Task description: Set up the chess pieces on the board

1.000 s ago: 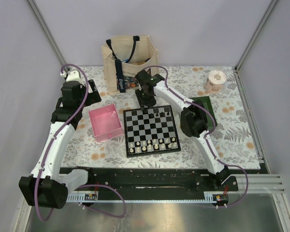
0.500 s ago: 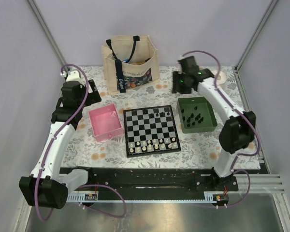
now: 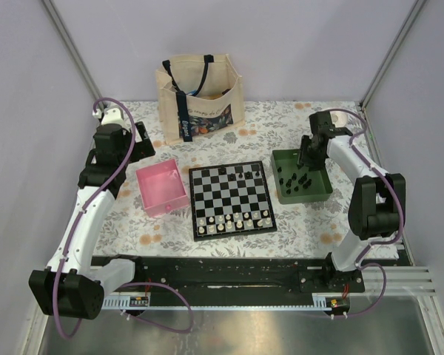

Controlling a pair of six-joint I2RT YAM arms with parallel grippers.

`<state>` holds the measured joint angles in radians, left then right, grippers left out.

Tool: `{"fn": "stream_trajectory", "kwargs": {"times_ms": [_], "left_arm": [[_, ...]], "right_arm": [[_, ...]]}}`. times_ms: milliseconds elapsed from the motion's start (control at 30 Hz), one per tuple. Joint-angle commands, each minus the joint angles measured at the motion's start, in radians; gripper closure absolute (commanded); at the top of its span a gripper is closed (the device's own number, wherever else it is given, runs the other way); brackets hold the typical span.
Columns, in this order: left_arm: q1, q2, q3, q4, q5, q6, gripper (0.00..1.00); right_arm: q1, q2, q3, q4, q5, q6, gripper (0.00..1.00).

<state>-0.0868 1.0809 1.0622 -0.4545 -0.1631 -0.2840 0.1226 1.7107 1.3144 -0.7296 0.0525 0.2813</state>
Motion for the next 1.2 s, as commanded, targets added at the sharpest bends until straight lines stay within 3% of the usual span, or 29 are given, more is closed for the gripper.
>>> {"fn": "stream_trajectory", "kwargs": {"times_ms": [0, 267, 1167], "left_arm": [[0.004, -0.013, 0.007, 0.033, 0.011, 0.011, 0.01], [0.002, -0.012, 0.007, 0.03, 0.008, 0.011, 0.01], [0.002, -0.012, 0.007, 0.031, 0.01, 0.011, 0.01]], "right_arm": [[0.005, 0.023, 0.054, 0.047, -0.049, -0.022, 0.53], [0.008, 0.118, 0.106, 0.039, -0.123, -0.05, 0.59], [0.049, 0.256, 0.154, -0.024, -0.069, -0.088, 0.57]]}}
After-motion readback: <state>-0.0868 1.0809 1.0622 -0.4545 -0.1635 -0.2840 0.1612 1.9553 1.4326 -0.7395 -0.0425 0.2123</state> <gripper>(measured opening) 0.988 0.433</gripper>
